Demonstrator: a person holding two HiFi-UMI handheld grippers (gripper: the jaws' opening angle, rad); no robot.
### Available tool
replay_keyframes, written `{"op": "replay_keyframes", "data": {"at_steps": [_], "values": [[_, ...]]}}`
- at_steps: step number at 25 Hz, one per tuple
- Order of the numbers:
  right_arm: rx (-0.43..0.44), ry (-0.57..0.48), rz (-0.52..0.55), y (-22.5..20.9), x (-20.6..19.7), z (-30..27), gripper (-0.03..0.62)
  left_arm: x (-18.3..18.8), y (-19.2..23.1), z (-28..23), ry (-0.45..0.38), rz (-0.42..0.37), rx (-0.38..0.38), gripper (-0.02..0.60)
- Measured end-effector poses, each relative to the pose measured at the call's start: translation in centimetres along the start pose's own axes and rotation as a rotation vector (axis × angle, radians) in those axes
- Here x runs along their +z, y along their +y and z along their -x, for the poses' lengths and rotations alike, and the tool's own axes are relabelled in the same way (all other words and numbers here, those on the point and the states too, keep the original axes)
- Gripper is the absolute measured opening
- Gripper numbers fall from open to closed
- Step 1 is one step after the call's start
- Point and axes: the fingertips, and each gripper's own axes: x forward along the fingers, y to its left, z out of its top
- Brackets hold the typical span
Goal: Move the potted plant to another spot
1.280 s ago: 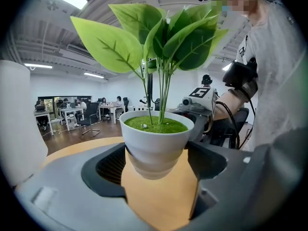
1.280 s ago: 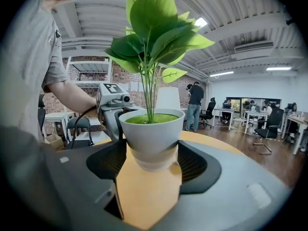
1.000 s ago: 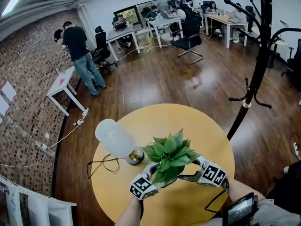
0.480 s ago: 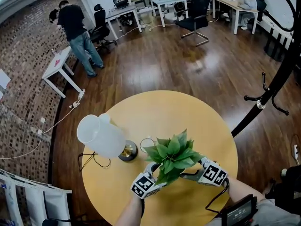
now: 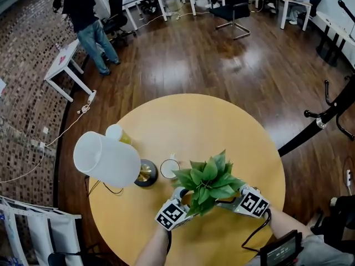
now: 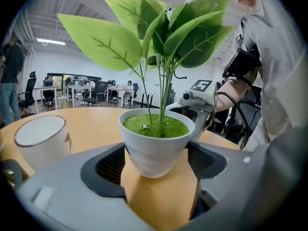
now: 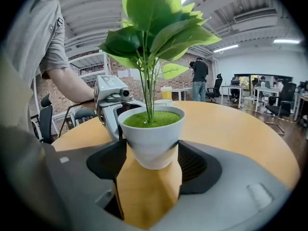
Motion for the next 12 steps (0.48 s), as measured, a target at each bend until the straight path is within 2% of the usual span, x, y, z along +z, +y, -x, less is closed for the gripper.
{"op": "replay_keyframes", "data": {"at_steps": [12], "values": [[0.003,-0.014,0.002,-0.87,-0.51,-0.65,0.342,-0.46,0.85,-0.58,-0.025,-0.004,0.003,0.407]]}}
